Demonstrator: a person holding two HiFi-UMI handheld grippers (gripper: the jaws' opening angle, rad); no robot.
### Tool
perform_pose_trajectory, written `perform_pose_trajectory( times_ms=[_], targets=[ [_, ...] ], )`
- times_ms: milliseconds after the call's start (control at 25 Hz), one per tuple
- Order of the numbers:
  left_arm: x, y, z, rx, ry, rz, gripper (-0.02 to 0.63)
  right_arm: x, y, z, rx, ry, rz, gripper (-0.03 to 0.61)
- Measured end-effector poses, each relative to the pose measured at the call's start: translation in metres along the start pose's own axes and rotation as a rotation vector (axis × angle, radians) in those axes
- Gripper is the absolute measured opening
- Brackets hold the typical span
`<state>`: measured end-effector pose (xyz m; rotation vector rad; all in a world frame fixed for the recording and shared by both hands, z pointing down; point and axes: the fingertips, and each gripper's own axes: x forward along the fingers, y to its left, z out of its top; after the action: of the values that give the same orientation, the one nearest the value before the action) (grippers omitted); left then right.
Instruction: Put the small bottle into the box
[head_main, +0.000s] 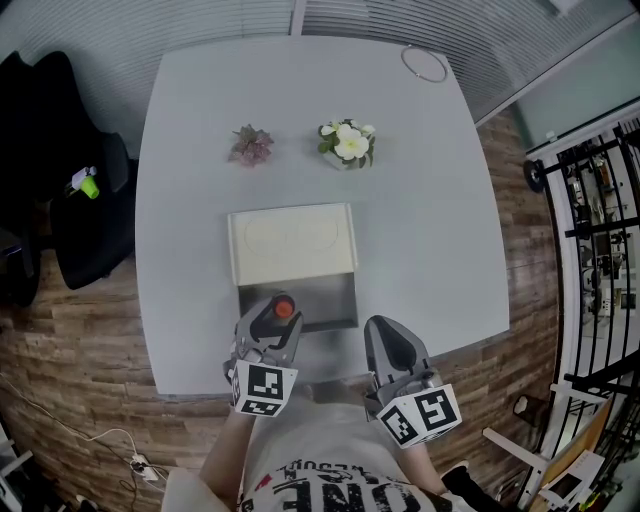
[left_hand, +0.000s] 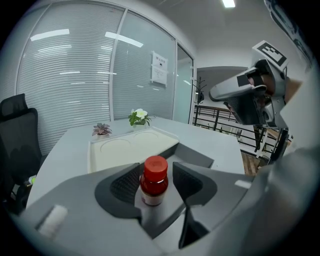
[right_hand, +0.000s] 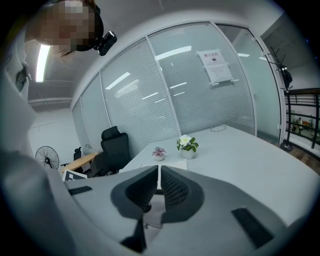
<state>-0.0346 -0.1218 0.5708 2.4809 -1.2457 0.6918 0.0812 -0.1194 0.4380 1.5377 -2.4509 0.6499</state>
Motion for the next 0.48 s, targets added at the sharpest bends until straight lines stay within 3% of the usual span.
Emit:
perform_pose_trajectory(
  times_ms=[480],
  targets=[
    [-0.0013,-0.0001,0.0088,0.002,-0.021,-0.002,0.202,-0.0018,0.0043,-0.0004,0.000,-0.001,-0.003,0.026]
  ],
)
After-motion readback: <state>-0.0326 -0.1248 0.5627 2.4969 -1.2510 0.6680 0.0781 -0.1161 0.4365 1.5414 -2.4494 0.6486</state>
